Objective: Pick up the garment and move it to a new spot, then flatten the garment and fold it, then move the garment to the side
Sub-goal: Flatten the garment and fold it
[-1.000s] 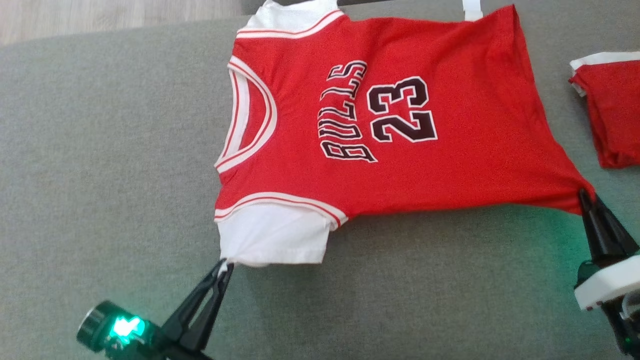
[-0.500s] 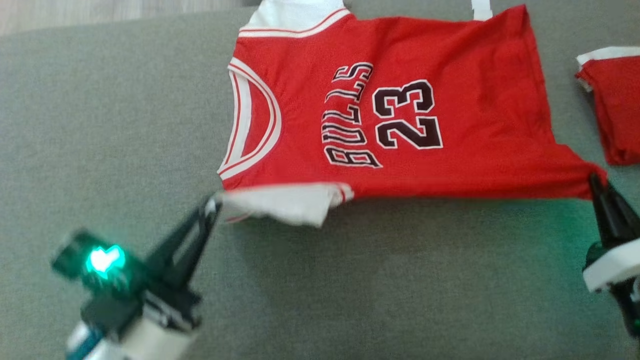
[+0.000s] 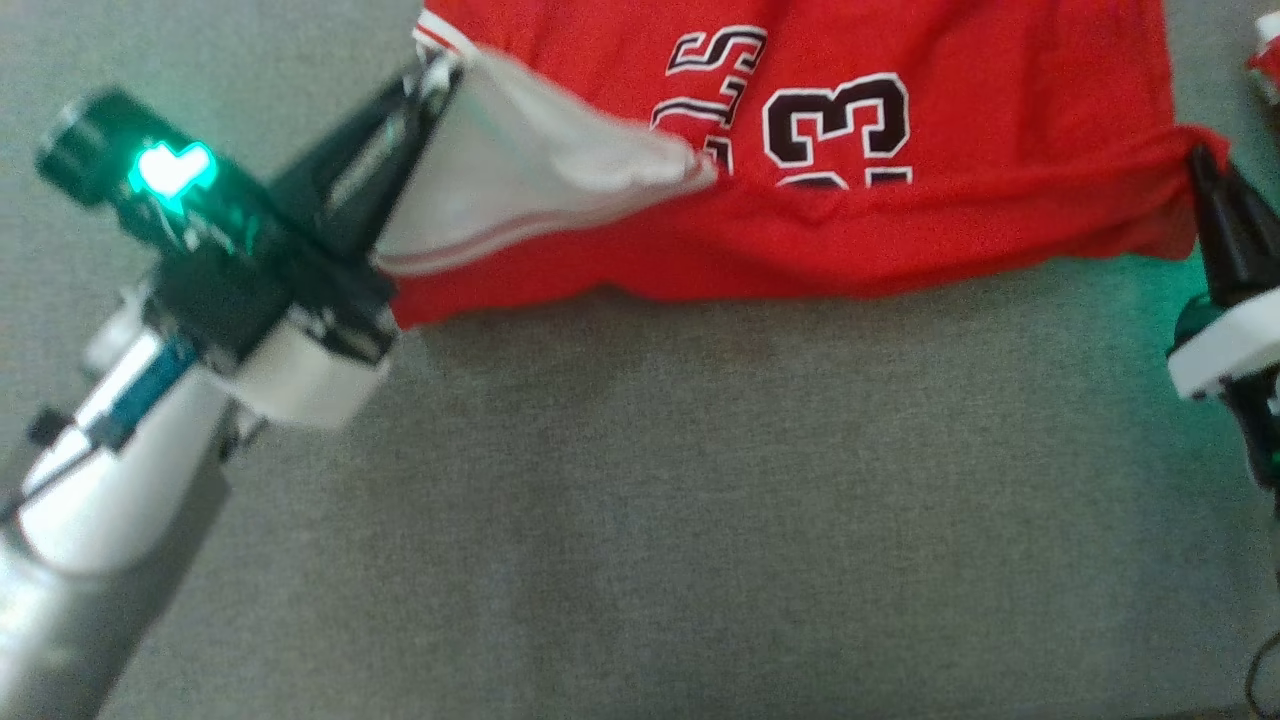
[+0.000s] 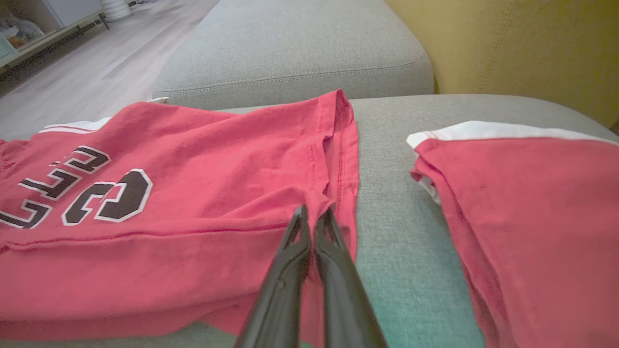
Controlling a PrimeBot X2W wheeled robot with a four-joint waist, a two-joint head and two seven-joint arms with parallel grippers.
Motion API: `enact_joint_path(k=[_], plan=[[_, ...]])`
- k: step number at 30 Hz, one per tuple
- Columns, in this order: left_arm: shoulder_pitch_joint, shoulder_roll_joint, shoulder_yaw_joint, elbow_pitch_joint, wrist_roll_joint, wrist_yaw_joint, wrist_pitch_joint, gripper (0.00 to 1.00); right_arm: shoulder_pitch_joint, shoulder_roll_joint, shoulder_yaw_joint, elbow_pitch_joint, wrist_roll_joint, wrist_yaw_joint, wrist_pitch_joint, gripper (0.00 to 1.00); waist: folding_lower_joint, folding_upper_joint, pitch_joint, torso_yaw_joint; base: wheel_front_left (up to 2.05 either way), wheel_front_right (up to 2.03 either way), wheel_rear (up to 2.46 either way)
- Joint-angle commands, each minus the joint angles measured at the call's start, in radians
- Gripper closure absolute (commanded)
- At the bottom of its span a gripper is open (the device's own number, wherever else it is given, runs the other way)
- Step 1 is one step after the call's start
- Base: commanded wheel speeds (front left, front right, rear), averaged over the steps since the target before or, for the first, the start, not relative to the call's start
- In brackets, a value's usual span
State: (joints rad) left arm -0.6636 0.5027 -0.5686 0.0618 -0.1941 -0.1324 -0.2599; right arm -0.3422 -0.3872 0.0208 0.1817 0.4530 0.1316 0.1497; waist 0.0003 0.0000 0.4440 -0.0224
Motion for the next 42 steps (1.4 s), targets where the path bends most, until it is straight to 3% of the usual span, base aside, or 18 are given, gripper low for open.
enact_joint_path(k=[1, 8, 9, 10, 11, 12, 20, 26, 34, 35, 36, 37, 42], plan=[[-0.09, 0.038, 0.036, 0.003, -0.003, 0.002, -0.002, 1.0, -0.039, -0.027, 0.017, -0.012, -0.015, -0.001, -0.013, 1.0, -0.0003, 0.0, 0.046, 0.001, 0.0, 0.0, 0.0], [-0.209, 0.022, 0.048, 0.051, 0.043, 0.002, -0.002, 1.0, -0.12, -0.023, 0.031, 0.039, -0.03, -0.001, -0.049, 1.0, -0.0003, 0.0, 0.089, -0.002, 0.0, 0.0, 0.0], [-0.217, 0.016, 0.054, 0.054, 0.049, 0.002, -0.002, 1.0, -0.13, -0.022, 0.032, 0.048, -0.033, -0.001, -0.057, 0.87, -0.0003, 0.0, 0.093, -0.003, 0.0, 0.0, 0.0], [-0.223, 0.011, 0.059, 0.059, 0.057, 0.002, -0.002, 1.0, -0.139, -0.019, 0.029, 0.058, -0.036, -0.001, -0.067, 0.5, -0.0003, 0.0, 0.096, -0.004, 0.0, 0.0, 0.0], [-0.223, 0.003, 0.067, 0.064, 0.06, 0.005, -0.002, 0.65, -0.148, -0.014, 0.026, 0.066, -0.039, -0.001, -0.082, 0.0, -0.0003, 0.0, 0.099, -0.005, 0.0, 0.0, 0.0], [-0.22, -0.006, 0.076, 0.068, 0.059, 0.009, -0.002, 0.0, -0.154, -0.008, 0.026, 0.072, -0.039, -0.001, -0.097, 0.0, -0.0003, 0.0, 0.101, -0.006, 0.0, 0.0, 0.0], [-0.021, -0.082, 0.16, 0.046, 0.031, 0.101, -0.002, 0.0, -0.124, 0.019, 0.032, 0.089, -0.024, -0.001, -0.25, 0.0, -0.0003, 0.0, 0.077, -0.007, 0.0, 0.0, 0.0], [0.173, -0.164, 0.214, 0.109, -0.042, 0.141, -0.002, 0.0, -0.066, 0.037, 0.035, 0.11, -0.005, -0.001, -0.296, 0.0, -0.0003, 0.0, 0.051, -0.013, 0.0, 0.0, 0.0], [0.225, -0.22, 0.207, 0.335, -0.132, 0.108, 0.057, 0.01, -0.056, 0.054, 0.066, 0.152, 0.011, -0.001, -0.301, 0.0, -0.0003, 0.0, 0.042, -0.041, 0.0, 0.0, 0.0], [0.223, -0.221, 0.204, 0.348, -0.134, 0.103, 0.06, 0.4, -0.057, 0.056, 0.07, 0.161, 0.014, -0.001, -0.299, 0.0, -0.0003, 0.0, 0.04, -0.043, 0.0, 0.0, 0.0], [0.224, -0.223, 0.2, 0.358, -0.14, 0.095, 0.065, 0.91, -0.057, 0.056, 0.075, 0.169, 0.017, -0.001, -0.296, 0.0, -0.0003, 0.0, 0.037, -0.043, 0.0, 0.0, 0.0], [0.227, -0.225, 0.195, 0.364, -0.148, 0.084, 0.071, 1.0, -0.058, 0.056, 0.078, 0.177, 0.021, -0.001, -0.294, 0.0, -0.0003, 0.0, 0.033, -0.043, 0.0, 0.0, 0.0], [0.248, -0.226, 0.185, 0.351, -0.161, 0.069, 0.054, 1.0, -0.061, 0.052, 0.094, 0.225, 0.036, -0.001, -0.279, 0.0, -0.0003, 0.0, 0.011, -0.034, 0.0, 0.0, 0.0]])
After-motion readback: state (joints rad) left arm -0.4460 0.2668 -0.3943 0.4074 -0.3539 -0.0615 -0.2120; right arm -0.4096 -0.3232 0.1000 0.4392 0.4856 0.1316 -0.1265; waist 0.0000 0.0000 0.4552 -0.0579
